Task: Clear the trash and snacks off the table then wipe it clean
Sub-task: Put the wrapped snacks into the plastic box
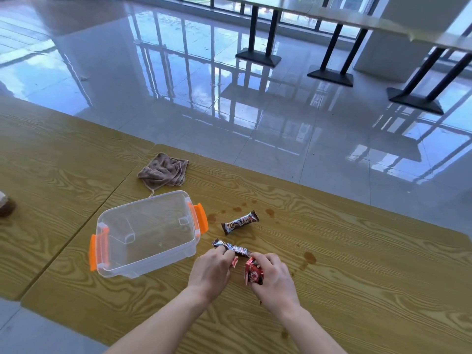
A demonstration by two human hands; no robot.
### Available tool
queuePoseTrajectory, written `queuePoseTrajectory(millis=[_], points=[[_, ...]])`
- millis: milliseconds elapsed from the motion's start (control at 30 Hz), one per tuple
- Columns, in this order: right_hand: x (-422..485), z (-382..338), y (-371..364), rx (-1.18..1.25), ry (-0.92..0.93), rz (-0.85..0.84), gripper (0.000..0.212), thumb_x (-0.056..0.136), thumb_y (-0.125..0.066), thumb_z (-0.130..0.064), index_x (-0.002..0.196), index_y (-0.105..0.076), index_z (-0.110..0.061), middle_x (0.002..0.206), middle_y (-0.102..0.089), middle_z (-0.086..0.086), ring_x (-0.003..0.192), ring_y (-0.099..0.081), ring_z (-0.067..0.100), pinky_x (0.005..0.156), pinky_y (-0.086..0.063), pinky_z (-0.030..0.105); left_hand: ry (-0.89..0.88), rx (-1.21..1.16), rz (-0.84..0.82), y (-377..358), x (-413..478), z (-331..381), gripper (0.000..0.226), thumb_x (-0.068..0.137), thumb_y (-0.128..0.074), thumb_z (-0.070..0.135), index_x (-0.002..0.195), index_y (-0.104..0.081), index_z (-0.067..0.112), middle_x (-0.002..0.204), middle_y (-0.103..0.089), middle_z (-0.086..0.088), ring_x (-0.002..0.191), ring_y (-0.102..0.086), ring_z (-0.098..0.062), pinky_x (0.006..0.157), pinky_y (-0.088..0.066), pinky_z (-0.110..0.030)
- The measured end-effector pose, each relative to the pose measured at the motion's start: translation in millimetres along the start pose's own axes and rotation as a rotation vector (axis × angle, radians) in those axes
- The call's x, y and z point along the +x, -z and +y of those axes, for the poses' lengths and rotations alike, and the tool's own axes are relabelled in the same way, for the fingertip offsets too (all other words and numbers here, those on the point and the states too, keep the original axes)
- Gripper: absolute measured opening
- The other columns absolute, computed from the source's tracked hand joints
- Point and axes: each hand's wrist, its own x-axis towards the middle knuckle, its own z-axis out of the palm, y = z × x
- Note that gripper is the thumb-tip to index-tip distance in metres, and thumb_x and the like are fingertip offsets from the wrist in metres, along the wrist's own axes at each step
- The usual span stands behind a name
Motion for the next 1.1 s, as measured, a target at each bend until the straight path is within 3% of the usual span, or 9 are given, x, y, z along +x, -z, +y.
queuePoseTrajectory(millis=[167,333,667,767,900,1100], points=[[-1.1,-7.9,22.0,-0.003,0.040,0.054,0.064,0.080,-0.066,-0.025,0.140,-0.048,-0.037,0.135,-0.046,-0.013,0.111,-0.046,0.021,0.095,-0.042,0.029,-0.050,-0.031,0.094,20.3,-6.1,8.1,0.011,0.074,-0.056,0.006,0.082,-0.055,0.014,0.080,-0.060,-0.004,0.070,-0.060,-0.029,0.051,-0.038,-0.036],[1.8,-21.3,44.1,-0.015,0.106,0.113,0.065,0.080,-0.069,-0.025,0.141,-0.049,-0.036,0.136,-0.045,-0.015,0.109,-0.047,0.019,0.092,-0.042,0.028,-0.086,-0.057,0.221,56.2,-14.5,6.8,0.018,0.079,-0.057,0.014,0.096,-0.061,0.015,0.088,-0.061,-0.003,0.078,-0.060,-0.027,0.061,-0.050,-0.042],[29.0,-104.4,59.9,-0.022,0.362,0.164,0.066,0.081,-0.078,-0.030,0.141,-0.051,-0.035,0.138,-0.046,-0.015,0.117,-0.048,0.018,0.099,-0.041,0.027,0.086,-0.060,0.483,127.9,-33.6,-39.8,0.013,0.075,-0.074,0.013,0.085,-0.065,0.016,0.074,-0.062,0.000,0.061,-0.060,-0.027,0.046,-0.045,-0.034],[38.9,-135.1,55.5,-0.017,0.432,0.132,0.066,0.080,-0.076,-0.025,0.140,-0.051,-0.036,0.139,-0.045,-0.014,0.118,-0.048,0.022,0.097,-0.041,0.027,0.166,-0.070,0.486,139.8,-40.0,-64.2,0.013,0.078,-0.070,0.008,0.089,-0.069,0.014,0.079,-0.067,-0.001,0.067,-0.062,-0.028,0.051,-0.047,-0.037],[53.7,-171.0,40.8,-0.040,0.522,0.057,0.064,0.080,-0.074,-0.024,0.138,-0.050,-0.038,0.140,-0.045,-0.009,0.117,-0.048,0.024,0.096,-0.044,0.032,0.259,0.017,0.444,145.7,-48.3,-94.3,0.009,0.076,-0.071,0.013,0.082,-0.066,0.018,0.074,-0.064,0.002,0.063,-0.061,-0.026,0.050,-0.029,-0.030],[76.0,-201.8,14.2,-0.104,0.598,-0.056,0.061,0.082,-0.072,-0.026,0.138,-0.050,-0.036,0.137,-0.047,-0.005,0.113,-0.048,0.027,0.095,-0.043,0.034,0.342,0.084,0.300,133.1,-42.1,-125.0,0.006,0.079,-0.064,0.016,0.078,-0.059,0.019,0.073,-0.059,0.001,0.066,-0.061,-0.028,0.063,-0.046,-0.043]])
